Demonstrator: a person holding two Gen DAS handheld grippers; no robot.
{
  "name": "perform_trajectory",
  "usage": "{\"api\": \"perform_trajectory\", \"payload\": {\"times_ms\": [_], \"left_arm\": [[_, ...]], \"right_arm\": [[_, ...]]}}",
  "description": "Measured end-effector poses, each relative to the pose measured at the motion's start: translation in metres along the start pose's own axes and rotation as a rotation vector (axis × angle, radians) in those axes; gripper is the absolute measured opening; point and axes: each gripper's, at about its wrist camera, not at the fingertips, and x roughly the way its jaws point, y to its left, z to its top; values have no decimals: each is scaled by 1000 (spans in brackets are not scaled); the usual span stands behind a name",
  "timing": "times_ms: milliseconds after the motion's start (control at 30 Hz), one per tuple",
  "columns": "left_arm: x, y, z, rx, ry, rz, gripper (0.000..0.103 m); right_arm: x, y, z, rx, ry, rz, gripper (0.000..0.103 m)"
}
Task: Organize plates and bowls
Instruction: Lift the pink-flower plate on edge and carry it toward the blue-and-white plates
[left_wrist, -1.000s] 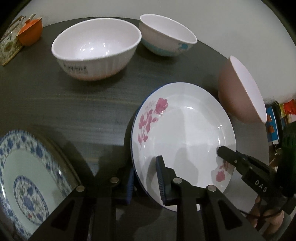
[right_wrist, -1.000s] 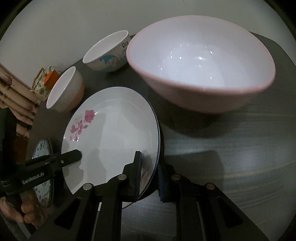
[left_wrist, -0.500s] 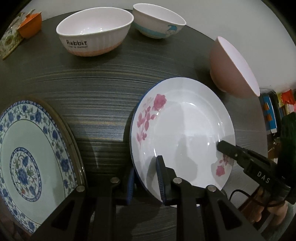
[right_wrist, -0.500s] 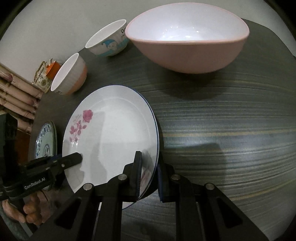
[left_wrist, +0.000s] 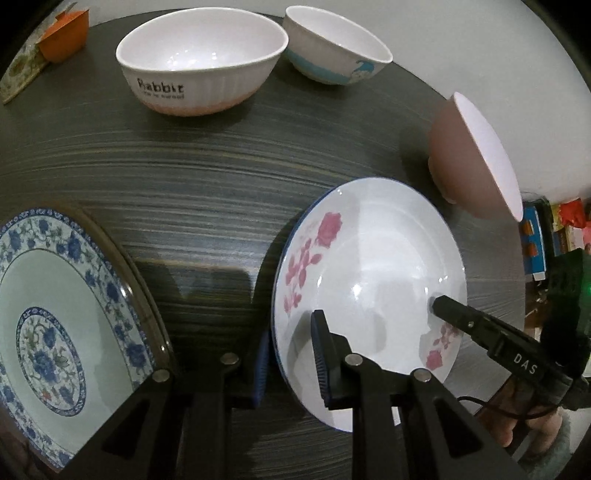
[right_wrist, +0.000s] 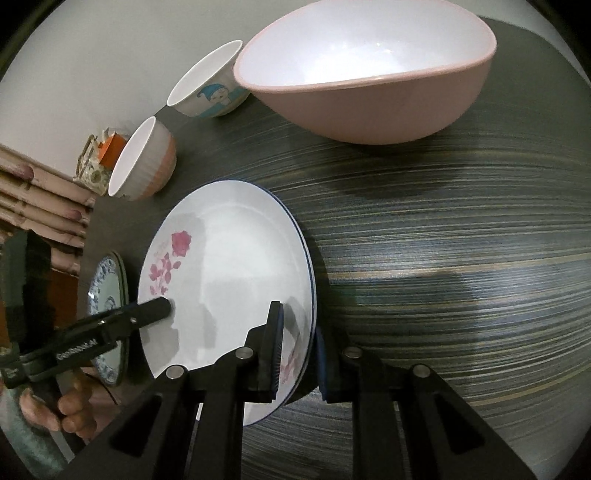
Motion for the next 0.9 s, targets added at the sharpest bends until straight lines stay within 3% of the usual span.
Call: {"api": "perform_trajectory", "payload": {"times_ms": [200, 500, 900], "left_arm": [[14, -12, 1, 8, 9, -8, 20], [5, -5, -2, 25, -1, 3, 18], [-7, 4, -8, 19, -20, -2, 18]], "right_arm": [[1, -4, 6, 14, 14, 21, 16], [2, 6, 6, -39, 3, -31, 13], [-5, 16, 4, -63, -23, -35, 12]]}}
